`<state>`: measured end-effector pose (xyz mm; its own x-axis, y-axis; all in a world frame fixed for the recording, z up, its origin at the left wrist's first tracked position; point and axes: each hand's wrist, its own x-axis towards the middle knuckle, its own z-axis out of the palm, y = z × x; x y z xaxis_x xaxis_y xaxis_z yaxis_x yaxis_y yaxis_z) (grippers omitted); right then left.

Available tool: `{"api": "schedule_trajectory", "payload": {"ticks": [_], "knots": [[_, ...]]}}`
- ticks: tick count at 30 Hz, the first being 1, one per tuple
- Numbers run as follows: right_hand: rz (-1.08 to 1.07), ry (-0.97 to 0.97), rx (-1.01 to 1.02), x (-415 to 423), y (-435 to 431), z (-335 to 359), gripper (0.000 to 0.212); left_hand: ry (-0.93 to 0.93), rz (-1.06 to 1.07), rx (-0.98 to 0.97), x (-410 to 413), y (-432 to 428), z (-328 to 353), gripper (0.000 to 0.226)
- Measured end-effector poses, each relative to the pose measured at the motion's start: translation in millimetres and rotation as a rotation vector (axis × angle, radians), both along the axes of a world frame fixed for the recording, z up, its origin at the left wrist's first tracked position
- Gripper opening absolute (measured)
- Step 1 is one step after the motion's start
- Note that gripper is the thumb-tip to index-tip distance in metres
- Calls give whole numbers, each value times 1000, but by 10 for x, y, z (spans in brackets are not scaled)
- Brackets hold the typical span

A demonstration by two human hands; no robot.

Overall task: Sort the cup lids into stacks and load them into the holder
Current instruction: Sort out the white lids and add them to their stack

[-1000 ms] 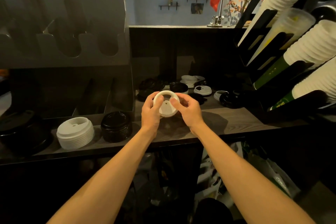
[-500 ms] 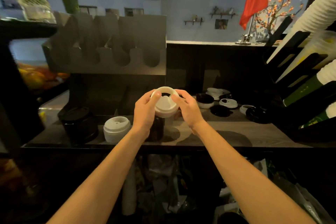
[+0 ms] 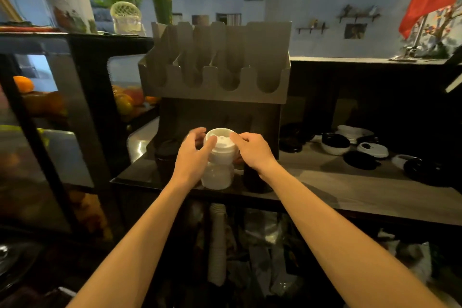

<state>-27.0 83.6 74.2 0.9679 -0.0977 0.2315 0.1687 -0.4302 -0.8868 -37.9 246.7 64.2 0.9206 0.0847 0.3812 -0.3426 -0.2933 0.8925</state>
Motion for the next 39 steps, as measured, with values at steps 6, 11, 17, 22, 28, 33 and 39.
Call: {"api": "schedule_trajectory", "payload": {"ticks": [6, 11, 17, 22, 28, 33, 39], "knots": [[-99, -48, -282, 96, 149, -125, 52, 29, 15, 109, 73, 82, -183, 45], [-168, -97, -384, 132, 166, -185, 52, 47, 45, 160, 138, 28, -231, 46], [-146, 1, -557, 176, 172, -221, 43, 87, 112, 107, 160, -39, -341, 43], [-99, -39, -588, 198, 149, -195, 30, 105, 142, 23, 199, -88, -387, 41], [-47, 10, -633, 228, 115, -128, 37, 111, 172, 53, 198, -138, -381, 40], [-46, -166, -699, 117, 123, -141, 38, 24, 203, 159, 134, -190, -345, 43], [-36, -173, -768, 155, 150, -124, 38, -33, 227, 359, 178, -149, -342, 35]]}}
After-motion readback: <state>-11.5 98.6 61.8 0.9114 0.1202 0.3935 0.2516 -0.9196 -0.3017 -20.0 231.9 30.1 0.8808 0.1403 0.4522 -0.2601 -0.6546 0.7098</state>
